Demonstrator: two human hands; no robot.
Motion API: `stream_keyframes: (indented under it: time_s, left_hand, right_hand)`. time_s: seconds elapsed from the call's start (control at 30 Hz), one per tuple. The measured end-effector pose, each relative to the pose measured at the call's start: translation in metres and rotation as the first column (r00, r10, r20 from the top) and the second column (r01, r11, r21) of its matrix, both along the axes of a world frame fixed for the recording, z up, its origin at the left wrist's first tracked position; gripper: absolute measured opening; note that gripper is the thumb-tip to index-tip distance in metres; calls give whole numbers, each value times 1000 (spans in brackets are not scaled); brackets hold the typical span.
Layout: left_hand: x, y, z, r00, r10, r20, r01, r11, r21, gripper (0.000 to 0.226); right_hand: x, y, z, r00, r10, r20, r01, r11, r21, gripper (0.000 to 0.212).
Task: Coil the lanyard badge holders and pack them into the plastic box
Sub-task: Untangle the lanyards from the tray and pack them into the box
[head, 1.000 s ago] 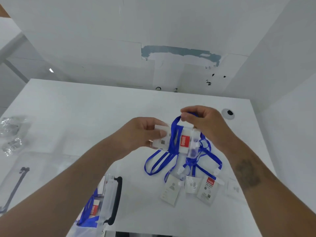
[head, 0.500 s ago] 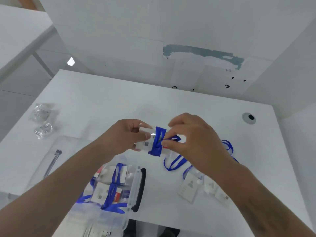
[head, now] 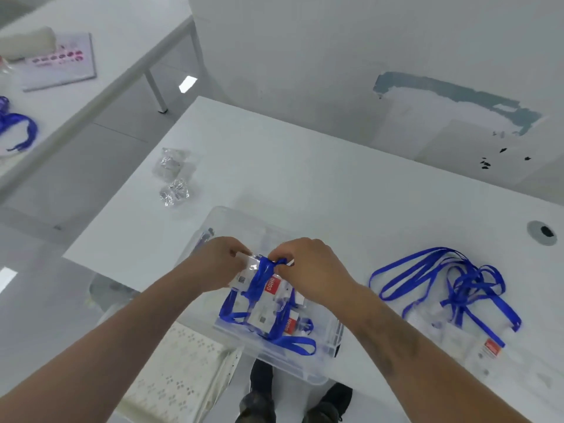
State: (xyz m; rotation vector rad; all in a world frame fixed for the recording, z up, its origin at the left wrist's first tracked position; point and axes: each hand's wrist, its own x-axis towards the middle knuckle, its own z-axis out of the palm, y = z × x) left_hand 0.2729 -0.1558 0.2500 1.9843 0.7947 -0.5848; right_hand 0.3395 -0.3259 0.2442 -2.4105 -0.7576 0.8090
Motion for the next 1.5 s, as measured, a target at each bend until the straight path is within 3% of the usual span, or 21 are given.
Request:
stream_keyframes:
  time_s: [0.13,0.33,0.47,0.57,0.73,0.9,1.03,1.2,1.37,1.5]
  left_hand:
    - [-10,8,-36,982,-157,-101,175,962,209,37]
    - [-14,9,-69,885,-378,-271,452,836,310,28]
    - [-16,9,-76,881,-392,-266,467,815,343,23]
    - [-19,7,-74,880,-405,-249,473,802,366,26]
    - [-17,2,-50,969,-242,-43,244,922,300,36]
    - [-5,-19,-14,961,-104,256,50,976,210,17]
    - [13,-66,19,926,-113,360,78,991,112,12]
    - [35,-144,41,891,-191,411,194,980,35,12]
    - [51,-233,19,869,-355,345,365,930,39,11]
    - [58,-290,-15,855,-477,204,481,876,31,19]
  right_hand:
    - [-10,29,-38,995,65,-74,-72,994,-87,26]
    - [-24,56,-78,987,92,-135,-111,984,-136,30]
    - [-32,60,-89,995,20,-96,-31,992,-124,27]
    - [-36,63,-86,996,76,45,-68,982,-174,23]
    - [-35,58,-60,984,131,123,-97,963,-251,23]
    - [-25,3,-3,991,5,131,7,996,-89,31]
    - [-17,-67,30,965,-231,123,218,970,106,26]
    - [-11,-165,37,841,-537,62,511,827,235,17]
    - [-11,-268,10,744,-663,88,655,749,102,18]
    - [-11,-322,-22,774,-626,97,633,762,-132,27]
